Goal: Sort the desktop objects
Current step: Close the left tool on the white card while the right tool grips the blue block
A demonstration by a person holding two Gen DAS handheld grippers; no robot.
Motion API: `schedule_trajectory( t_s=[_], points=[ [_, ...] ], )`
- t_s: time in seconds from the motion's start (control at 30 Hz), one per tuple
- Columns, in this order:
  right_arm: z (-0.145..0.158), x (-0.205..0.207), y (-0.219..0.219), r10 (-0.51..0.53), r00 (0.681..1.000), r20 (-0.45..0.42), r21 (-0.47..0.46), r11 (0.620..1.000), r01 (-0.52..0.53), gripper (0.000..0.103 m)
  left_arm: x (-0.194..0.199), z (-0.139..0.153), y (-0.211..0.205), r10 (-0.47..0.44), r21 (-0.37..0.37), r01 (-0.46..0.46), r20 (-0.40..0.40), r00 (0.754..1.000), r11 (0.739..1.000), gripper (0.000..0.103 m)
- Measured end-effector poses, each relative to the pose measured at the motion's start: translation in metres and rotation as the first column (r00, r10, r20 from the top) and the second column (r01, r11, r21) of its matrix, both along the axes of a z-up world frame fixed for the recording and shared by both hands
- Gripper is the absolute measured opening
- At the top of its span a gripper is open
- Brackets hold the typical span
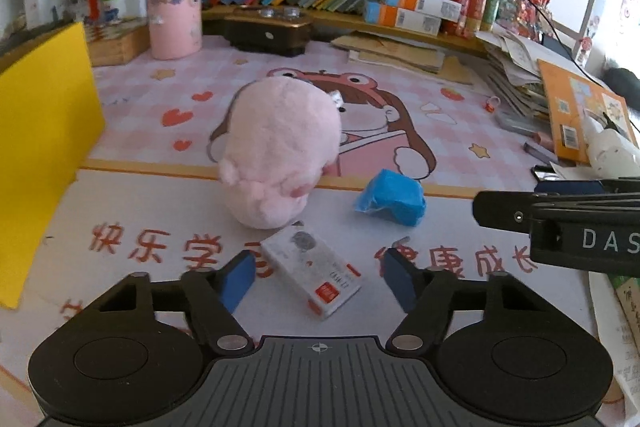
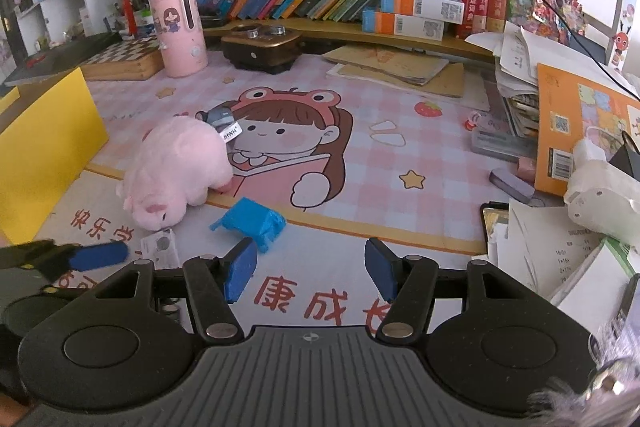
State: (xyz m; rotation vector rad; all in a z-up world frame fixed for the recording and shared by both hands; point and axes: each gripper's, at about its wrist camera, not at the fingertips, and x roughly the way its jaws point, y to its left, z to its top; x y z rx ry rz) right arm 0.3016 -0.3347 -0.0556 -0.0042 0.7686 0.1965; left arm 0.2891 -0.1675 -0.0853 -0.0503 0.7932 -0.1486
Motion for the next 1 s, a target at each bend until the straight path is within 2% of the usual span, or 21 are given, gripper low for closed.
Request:
schedule_trajectory(
  t_s=[0.03,0.17,0.23,0.33,0.43,0.63,0.8,0.87,1.0],
  points=[
    [0.0,0.001,0.0,0.003,1.0,-0.001,0.0,1.0,-0.003,0.058,0.001,-0.001,-0.002,-0.004,0.008,0.004,0.002,1.0,1.0,0.062],
    [0.0,0.006,0.004,0.021,1.0,0.001,-0.002,1.0,-0.021,0.058,0.006,-0.004,-0.007,-0.012,0.05,0.012,0.003,1.0,0.999,0.037],
    [-0.001,0.007,0.005,0.029,1.0,0.001,0.001,1.0,-0.029,0.058,0.007,-0.003,-0.006,-0.007,0.069,0.008,-0.002,1.0,0.998,0.028],
    [-0.004,0.013,0.008,0.042,0.999,-0.008,0.01,0.999,-0.042,0.058,0.006,0.001,0.004,0.022,0.066,-0.021,-0.025,0.999,0.998,0.028],
    [-0.009,0.02,0.015,0.063,0.998,-0.016,0.012,0.998,-0.062,0.058,-0.003,0.007,0.018,0.044,0.02,-0.043,-0.035,0.998,0.999,0.028],
    [-0.027,0.037,0.034,0.074,0.997,-0.039,-0.012,0.997,-0.074,0.062,-0.031,0.035,0.048,0.104,-0.073,-0.105,-0.014,0.994,0.992,0.028],
    [-0.039,0.046,0.045,0.076,0.996,-0.041,-0.035,0.996,-0.078,0.061,-0.044,0.052,0.059,0.138,-0.104,-0.136,0.003,0.99,0.985,0.028],
    [-0.043,0.049,0.047,0.077,0.996,-0.047,-0.042,0.996,-0.079,0.055,-0.047,0.057,0.061,0.141,-0.112,-0.138,0.014,0.99,0.984,0.028],
    [-0.046,0.049,0.046,0.071,0.997,-0.026,-0.049,0.996,-0.072,0.03,-0.05,0.064,0.062,0.135,-0.128,-0.131,0.029,0.99,0.983,0.028]
  ],
)
